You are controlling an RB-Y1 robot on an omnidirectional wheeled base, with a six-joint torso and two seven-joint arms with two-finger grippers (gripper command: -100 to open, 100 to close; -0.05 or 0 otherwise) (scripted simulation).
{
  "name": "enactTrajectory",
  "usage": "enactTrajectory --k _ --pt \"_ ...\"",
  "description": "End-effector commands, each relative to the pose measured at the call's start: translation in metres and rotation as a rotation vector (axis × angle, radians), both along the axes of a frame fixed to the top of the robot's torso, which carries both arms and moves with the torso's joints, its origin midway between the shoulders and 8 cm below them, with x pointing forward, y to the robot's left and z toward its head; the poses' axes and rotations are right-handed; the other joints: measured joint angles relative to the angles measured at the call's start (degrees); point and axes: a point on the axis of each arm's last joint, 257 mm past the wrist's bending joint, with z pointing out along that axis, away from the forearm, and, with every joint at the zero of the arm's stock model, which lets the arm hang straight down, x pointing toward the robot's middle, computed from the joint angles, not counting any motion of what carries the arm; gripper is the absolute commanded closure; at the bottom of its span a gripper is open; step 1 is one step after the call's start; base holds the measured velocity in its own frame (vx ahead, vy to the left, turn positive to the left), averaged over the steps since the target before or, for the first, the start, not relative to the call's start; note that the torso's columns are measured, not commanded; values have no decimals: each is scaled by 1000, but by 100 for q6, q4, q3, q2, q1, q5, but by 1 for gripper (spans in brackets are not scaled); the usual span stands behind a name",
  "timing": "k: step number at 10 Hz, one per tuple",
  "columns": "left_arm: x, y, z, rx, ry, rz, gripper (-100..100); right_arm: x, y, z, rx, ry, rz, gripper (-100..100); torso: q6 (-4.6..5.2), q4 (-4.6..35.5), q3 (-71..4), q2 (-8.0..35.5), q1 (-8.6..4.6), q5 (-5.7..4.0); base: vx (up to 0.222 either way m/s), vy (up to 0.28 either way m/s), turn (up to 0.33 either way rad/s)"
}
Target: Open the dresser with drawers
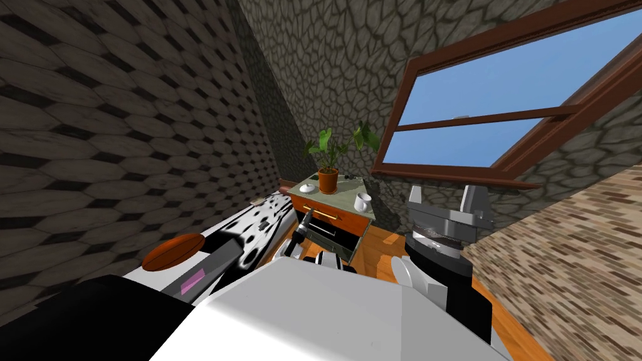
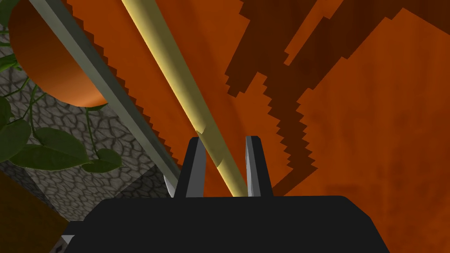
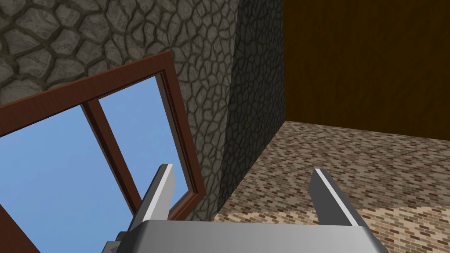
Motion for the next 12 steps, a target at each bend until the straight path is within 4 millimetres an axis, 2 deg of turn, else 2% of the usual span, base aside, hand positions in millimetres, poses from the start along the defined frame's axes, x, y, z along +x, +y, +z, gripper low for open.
enactTrajectory --k 1,2,3,4,5,6,7,9,10,12 --pt "-5 1 0 -3 -1 3 100 0 0 0 0 0 0 0 -1 -9 9 12 6 7 7 0 7" --pt "9 15 4 15 -22 25 100 0 0 0 0 0 0 0 -1 4 11 16 10 4 -90 9 -107" --pt "14 13 0 18 -14 21 100 0 0 0 0 0 0 0 -15 17 22 37 26 1 -117 25 -77" --pt "26 27 6 31 -35 45 100 0 0 0 0 0 0 0 -22 15 27 43 36 5 -149 12 -113" --pt "32 25 5 33 -34 40 100 0 0 0 0 0 0 0 -26 23 27 47 32 0 -144 5 -50" --pt "32 25 -7 36 -7 41 100 0 0 0 0 0 0 0 -31 29 21 35 29 -6 -77 5 5" --pt "47 37 5 45 -37 62 100 0 0 0 0 0 0 0 -36 16 4 6 35 -3 -115 -2 -92" --pt "51 37 -9 49 -7 61 100 0 0 0 0 0 0 0 -39 24 7 14 44 -4 -81 13 -40" --pt "65 47 4 54 -37 80 100 0 0 0 0 0 0 0 -46 12 1 1 50 1 -94 -1 -97" --pt "70 46 -1 55 -26 78 100 0 0 0 0 0 0 0 -43 29 16 31 50 -2 -89 14 -29"
